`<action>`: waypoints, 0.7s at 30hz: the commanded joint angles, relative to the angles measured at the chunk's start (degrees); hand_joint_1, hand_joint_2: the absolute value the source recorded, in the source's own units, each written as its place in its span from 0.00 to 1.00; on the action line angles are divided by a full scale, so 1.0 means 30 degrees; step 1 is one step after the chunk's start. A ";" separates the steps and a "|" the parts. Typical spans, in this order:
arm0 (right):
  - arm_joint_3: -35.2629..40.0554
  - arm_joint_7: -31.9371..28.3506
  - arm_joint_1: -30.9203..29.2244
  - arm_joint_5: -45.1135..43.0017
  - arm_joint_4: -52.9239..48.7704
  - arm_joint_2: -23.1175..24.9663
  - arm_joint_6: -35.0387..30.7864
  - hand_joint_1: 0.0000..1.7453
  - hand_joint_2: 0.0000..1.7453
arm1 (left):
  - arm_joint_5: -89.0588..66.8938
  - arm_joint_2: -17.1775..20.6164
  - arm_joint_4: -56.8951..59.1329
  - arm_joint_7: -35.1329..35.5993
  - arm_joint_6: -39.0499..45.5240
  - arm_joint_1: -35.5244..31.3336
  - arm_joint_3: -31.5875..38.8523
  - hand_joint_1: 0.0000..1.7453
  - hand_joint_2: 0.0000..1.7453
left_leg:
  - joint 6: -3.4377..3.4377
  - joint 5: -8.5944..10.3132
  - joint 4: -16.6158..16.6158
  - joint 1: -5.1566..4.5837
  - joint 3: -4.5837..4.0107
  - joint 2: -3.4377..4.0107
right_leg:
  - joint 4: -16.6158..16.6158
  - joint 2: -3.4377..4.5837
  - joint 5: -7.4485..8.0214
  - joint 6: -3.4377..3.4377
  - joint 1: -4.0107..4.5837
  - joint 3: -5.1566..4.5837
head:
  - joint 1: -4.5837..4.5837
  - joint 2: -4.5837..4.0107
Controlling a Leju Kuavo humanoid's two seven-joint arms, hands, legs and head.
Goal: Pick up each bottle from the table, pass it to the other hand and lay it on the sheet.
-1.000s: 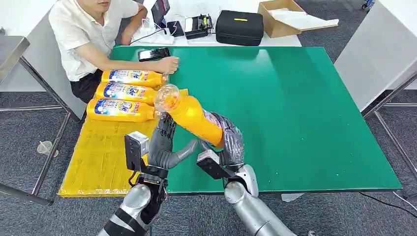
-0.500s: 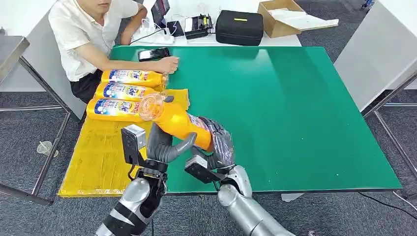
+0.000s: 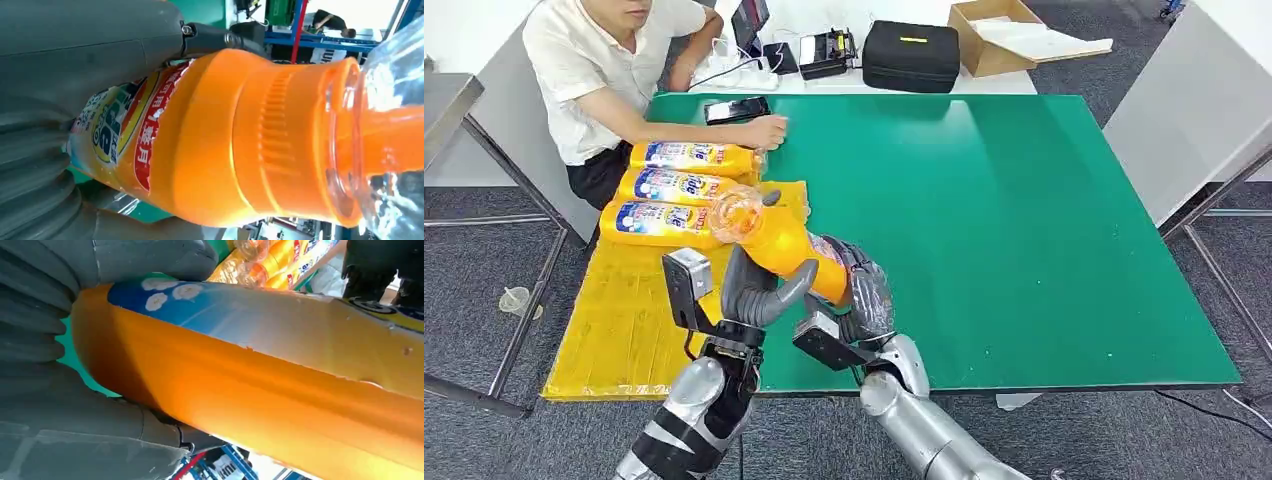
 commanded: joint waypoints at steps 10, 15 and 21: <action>0.1052 -0.0691 -0.0860 -0.1598 0.0557 0.0127 0.0968 0.00 1.00 | 0.0600 0.0257 0.1526 0.0363 -0.1416 -0.1565 -0.0438 1.00 1.00 | -0.0005 -0.0047 0.0017 0.0017 0.0082 0.0049 | 0.0003 0.0018 -0.0033 -0.0074 0.0032 0.0082 | -0.0007 0.0000; 0.0697 -0.0767 -0.0700 -0.2341 0.0448 0.0111 0.1370 0.00 1.00 | 0.0354 0.0351 0.1846 0.0586 -0.1108 -0.1860 -0.0500 1.00 1.00 | -0.0004 -0.0045 0.0014 0.0016 0.0086 0.0041 | 0.0000 0.0010 -0.0034 -0.0073 0.0030 0.0084 | -0.0007 0.0000; -0.0764 -0.0849 -0.0306 -0.3398 0.0602 -0.0339 0.0936 0.00 1.00 | -0.2135 0.1282 0.2163 0.0293 0.0483 -0.2403 -0.0725 1.00 1.00 | -0.0004 -0.0040 0.0008 0.0016 0.0104 0.0025 | -0.0006 -0.0010 -0.0036 -0.0083 0.0033 0.0111 | 0.0001 0.0000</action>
